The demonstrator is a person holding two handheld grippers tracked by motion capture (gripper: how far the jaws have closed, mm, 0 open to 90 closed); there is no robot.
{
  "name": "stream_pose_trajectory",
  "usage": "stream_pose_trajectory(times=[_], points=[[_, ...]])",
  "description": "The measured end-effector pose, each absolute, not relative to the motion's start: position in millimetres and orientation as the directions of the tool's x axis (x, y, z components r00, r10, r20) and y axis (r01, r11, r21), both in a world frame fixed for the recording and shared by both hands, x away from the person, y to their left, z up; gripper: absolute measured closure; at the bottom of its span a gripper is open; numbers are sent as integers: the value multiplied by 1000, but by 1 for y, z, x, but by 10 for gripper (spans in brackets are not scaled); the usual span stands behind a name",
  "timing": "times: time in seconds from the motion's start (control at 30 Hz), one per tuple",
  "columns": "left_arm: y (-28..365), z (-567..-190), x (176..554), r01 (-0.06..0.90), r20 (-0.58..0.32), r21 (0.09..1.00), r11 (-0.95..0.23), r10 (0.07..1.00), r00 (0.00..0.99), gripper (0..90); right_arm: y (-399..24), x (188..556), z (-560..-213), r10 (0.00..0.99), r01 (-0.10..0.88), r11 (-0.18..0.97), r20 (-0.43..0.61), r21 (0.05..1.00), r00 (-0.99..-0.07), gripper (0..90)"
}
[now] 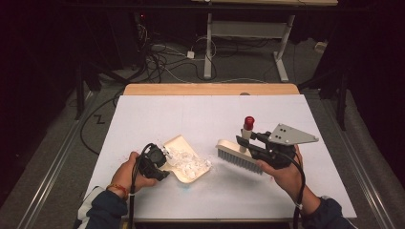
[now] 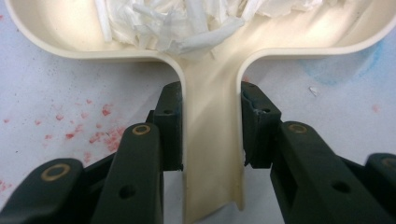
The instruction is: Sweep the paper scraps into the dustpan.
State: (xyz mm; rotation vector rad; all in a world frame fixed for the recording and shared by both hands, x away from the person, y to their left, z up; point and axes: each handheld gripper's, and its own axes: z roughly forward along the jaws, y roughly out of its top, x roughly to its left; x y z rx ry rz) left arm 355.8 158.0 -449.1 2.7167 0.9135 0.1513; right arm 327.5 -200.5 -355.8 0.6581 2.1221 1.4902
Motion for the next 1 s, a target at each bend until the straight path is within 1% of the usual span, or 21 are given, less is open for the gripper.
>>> stream_pose_trajectory(times=[0.13, 0.3, 0.43, 0.53, 0.63, 0.77, 0.87, 1.0], points=[[158, -449, 355, 577, 17, 288, -765, 606, 795, 630, -204, 323, -367, 620, 146, 329, -97, 933, -778, 707], [157, -449, 356, 572, 20, 284, -769, 601, 799, 629, -180, 327, -380, 592, 152, 342, -88, 927, -801, 707], [158, -449, 356, 571, 14, 286, -769, 600, 800, 629, -158, 328, -380, 584, 131, 337, -98, 932, -806, 707], [158, -449, 356, 570, 15, 287, -770, 599, 801, 629, -143, 335, -380, 574, 138, 303, -65, 943, -816, 707], [159, -449, 354, 566, 17, 288, -772, 595, 803, 629, -129, 337, -379, 573, 113, 301, -85, 947, -815, 707], [160, -449, 352, 566, 18, 290, -772, 595, 803, 629, -119, 334, -376, 537, 98, 295, -80, 951, -840, 707], [160, -449, 351, 563, 21, 290, -774, 594, 805, 629, -121, 331, -373, 536, 81, 298, -96, 951, -839, 706], [160, -449, 350, 564, 21, 292, -773, 595, 804, 629, -135, 329, -365, 536, 97, 275, -69, 957, -842, 706]])
